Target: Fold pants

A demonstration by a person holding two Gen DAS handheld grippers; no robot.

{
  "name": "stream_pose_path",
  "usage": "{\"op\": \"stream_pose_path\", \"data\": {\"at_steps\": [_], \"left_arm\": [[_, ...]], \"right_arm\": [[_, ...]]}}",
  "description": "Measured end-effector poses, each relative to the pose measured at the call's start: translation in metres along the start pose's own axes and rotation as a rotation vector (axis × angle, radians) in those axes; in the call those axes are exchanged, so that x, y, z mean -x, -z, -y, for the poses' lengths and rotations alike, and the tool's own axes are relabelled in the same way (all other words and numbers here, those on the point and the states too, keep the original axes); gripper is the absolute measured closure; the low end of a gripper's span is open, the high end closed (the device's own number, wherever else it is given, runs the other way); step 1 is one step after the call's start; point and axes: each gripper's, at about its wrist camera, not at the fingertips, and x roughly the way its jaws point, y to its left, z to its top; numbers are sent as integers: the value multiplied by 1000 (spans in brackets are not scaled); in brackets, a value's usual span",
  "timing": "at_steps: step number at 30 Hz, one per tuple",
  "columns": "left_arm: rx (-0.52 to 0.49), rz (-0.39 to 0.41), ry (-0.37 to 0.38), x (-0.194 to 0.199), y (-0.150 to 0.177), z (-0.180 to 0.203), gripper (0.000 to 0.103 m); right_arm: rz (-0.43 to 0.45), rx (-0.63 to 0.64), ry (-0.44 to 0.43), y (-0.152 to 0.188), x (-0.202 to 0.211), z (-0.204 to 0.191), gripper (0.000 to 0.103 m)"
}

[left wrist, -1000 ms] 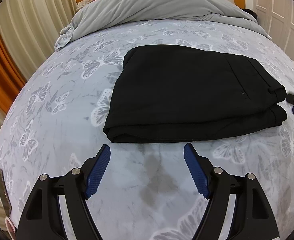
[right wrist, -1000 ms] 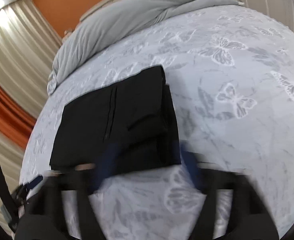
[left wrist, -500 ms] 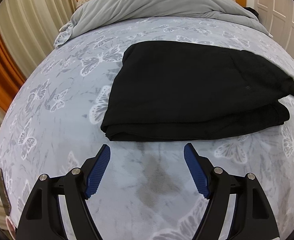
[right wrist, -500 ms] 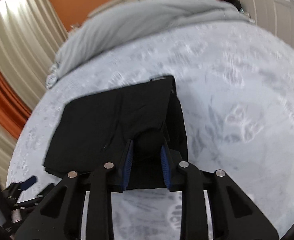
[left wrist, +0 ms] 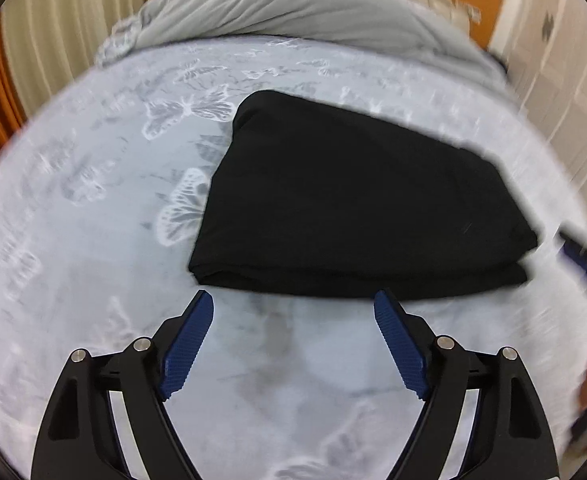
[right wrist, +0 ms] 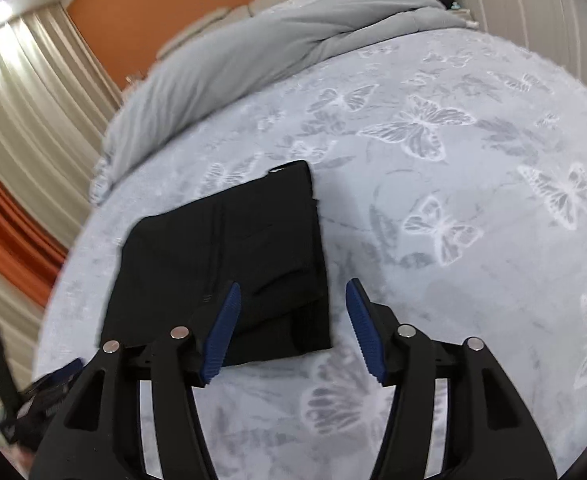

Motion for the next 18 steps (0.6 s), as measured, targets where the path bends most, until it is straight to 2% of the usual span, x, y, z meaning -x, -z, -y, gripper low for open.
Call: {"op": "stream_pose_path", "data": {"at_steps": [3, 5, 9, 11, 12, 13, 14, 15, 16, 17, 18], "left_arm": [[174, 7, 108, -4, -15, -27, 21], [291, -7, 161, -22, -26, -49, 21], [453, -47, 222, -61, -26, -82, 21], [428, -18, 232, -62, -30, -80, 21], [398, -12, 248, -64, -34, -76, 23], [378, -13, 263, -68, -35, -73, 24], [368, -6, 269, -72, -35, -69, 29], [354, 1, 261, -76, -36, -67, 44], [330, 5, 230, -79, -36, -64, 55], [303, 0, 197, -80, -38, -63, 82], [305, -9, 221, -79, -40, -64, 90]], "right_arm": [[-48, -4, 14, 2, -20, 2, 49], [-83, -53, 29, 2, -39, 9, 35], [-112, -151, -39, 2, -61, 24, 21], [-129, -148, -48, 3, -72, 24, 18], [-110, -128, -51, 3, -74, 20, 18], [-115, -100, -59, 3, -77, 14, 24], [-135, -71, -84, 3, -82, 7, 48], [-152, -62, -99, 5, -85, 3, 58], [-153, -60, -105, 6, -86, 0, 74], [-152, -57, -122, 6, -82, -4, 80], [-147, -54, -128, 5, -77, -7, 82]]}}
